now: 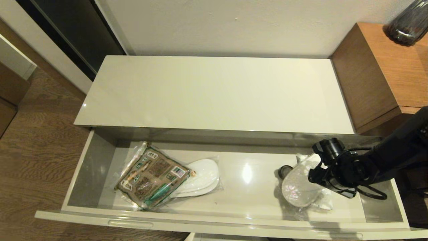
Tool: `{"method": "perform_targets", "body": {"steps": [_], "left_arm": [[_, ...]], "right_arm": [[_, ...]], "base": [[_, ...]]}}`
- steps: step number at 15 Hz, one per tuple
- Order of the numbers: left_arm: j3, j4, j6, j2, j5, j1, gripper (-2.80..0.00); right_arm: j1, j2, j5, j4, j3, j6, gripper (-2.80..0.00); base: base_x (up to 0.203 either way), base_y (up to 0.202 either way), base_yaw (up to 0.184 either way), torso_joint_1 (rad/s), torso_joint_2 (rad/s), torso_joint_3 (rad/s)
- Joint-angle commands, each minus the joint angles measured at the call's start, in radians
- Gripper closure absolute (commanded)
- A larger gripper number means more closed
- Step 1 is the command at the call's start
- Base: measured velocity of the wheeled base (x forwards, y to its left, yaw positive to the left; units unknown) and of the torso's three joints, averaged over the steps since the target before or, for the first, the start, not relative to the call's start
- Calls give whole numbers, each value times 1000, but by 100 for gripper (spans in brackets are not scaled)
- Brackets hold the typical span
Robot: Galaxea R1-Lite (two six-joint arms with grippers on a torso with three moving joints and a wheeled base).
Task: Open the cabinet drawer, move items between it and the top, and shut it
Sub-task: Take out the disposable slippers from the drawer
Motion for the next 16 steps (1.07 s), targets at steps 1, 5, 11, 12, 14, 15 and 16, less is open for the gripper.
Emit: {"method": "perform_targets", "body": {"steps": [1,5,11,12,14,15,16], "left_arm": [[0,0,-1,2,0,1,0],[0,0,-1,2,0,1,0],[0,0,-1,2,0,1,0],[0,0,-1,2,0,0,0],[0,0,-1,2,0,1,0],[0,0,-1,2,0,1,0],[0,0,-1,2,0,1,0]], "right_arm": [[-16,77,3,-5,-35,2,-280],[-30,132,7,-21,-68,-7,-280],[-30,203,4,-87,-94,-56,-280],[-30,201,4,-87,-91,-58,-280],[-30,194,2,-88,-80,-60,0],[-30,182,0,-91,-82,-59,0],[-30,175,0,-91,-82,-59,0]], "base": [[0,0,0,0,0,0],[0,0,0,0,0,0],[0,0,0,0,0,0],[0,0,0,0,0,0],[0,0,0,0,0,0],[0,0,0,0,0,0],[0,0,0,0,0,0]]}}
